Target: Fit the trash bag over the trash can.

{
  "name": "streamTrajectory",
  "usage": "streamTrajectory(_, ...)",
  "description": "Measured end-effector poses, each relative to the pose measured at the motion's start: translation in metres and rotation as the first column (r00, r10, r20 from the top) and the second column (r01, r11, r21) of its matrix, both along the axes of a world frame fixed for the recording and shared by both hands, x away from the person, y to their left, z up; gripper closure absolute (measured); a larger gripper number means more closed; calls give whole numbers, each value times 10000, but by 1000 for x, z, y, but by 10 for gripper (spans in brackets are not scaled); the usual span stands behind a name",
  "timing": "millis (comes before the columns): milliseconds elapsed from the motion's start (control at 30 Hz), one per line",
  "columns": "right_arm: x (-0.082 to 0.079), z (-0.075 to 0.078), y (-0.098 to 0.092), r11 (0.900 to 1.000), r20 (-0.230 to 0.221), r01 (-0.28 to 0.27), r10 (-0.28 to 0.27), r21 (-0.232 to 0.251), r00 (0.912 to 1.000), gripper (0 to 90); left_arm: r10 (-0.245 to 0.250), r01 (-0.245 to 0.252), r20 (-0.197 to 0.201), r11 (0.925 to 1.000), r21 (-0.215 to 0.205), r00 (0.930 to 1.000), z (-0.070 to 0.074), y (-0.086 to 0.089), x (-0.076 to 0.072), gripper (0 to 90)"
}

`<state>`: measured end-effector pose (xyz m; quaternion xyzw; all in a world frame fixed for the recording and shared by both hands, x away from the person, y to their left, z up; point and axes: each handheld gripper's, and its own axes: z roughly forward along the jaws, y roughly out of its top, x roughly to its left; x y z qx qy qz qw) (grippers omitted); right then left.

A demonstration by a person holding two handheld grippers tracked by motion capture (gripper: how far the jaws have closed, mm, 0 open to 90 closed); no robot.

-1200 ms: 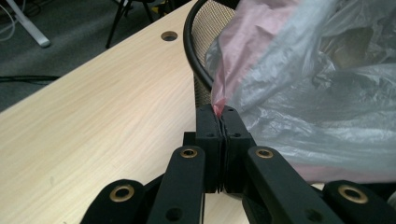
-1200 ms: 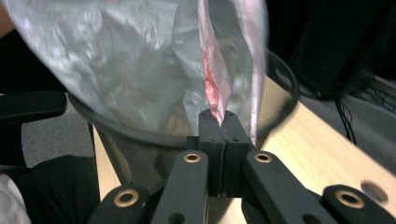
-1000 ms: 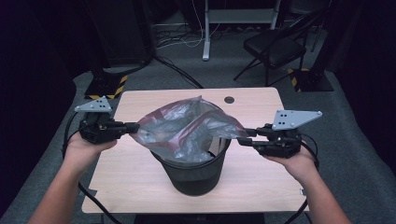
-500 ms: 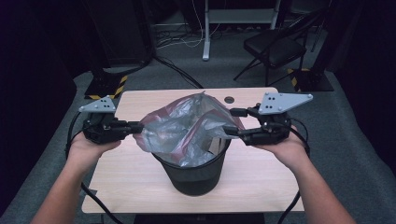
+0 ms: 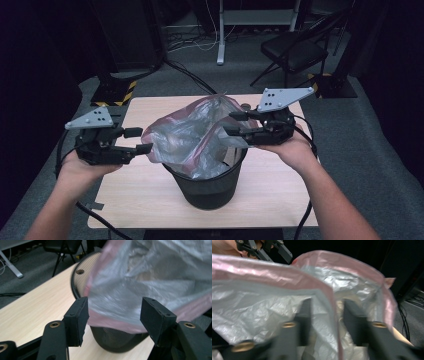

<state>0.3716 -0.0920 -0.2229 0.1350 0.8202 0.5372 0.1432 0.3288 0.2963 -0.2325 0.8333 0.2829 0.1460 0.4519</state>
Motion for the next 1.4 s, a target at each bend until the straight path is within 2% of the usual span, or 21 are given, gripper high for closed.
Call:
streamTrajectory(33,-1,-1,1,9999,-14,-104,103,-84,9999,705,-64,64,-60,10000,67,10000,-3,-3,-2,384)
streamTrajectory(100,-5,-1,2,9992,85,-335,336,-204,9994,775,-212,213,-84,9998,41,9997,-7,-5,-6,373)
streamTrajectory(200,-13,-1,1,9980,194,-543,549,-335,9983,818,-396,396,-37,9992,89,9992,-13,-5,-13,370)
streamTrajectory(267,-18,-1,0,9973,283,-600,612,-427,9977,834,-323,323,-27,9993,176,9995,-16,-1,-18,373)
streamTrajectory(400,-18,-3,-2,9971,261,-564,578,-512,9980,836,-168,169,-85,9998,103,9998,-22,8,-25,375)
streamTrajectory(533,-13,-8,-4,9984,7,-444,444,-348,9990,836,-220,222,-147,9997,80,9996,-31,10,-29,392)
streamTrajectory(667,-11,-14,-5,9988,-121,-369,365,-330,9993,835,-594,594,-25,9980,195,9982,-37,5,-33,384)
streamTrajectory(800,-9,-15,-5,9989,-196,-322,316,-336,9993,835,-834,832,65,9964,188,9965,-35,0,-34,370)
streamTrajectory(900,-9,-15,-5,9991,-164,-273,268,-330,9995,834,-1099,1099,-14,9938,144,9939,-32,-5,-34,365)
streamTrajectory(967,-9,-14,-5,9993,-137,-234,230,-293,9996,834,-1237,1235,68,9919,294,9923,-30,-8,-38,364)
streamTrajectory(1233,-12,-14,-5,9993,-203,-250,244,-288,9995,827,-1332,1322,199,9901,471,9909,-29,-10,-46,366)
streamTrajectory(1400,-11,-13,-1,9993,-170,-234,229,-305,9996,826,-1643,1635,146,9856,429,9863,-30,-21,-40,376)
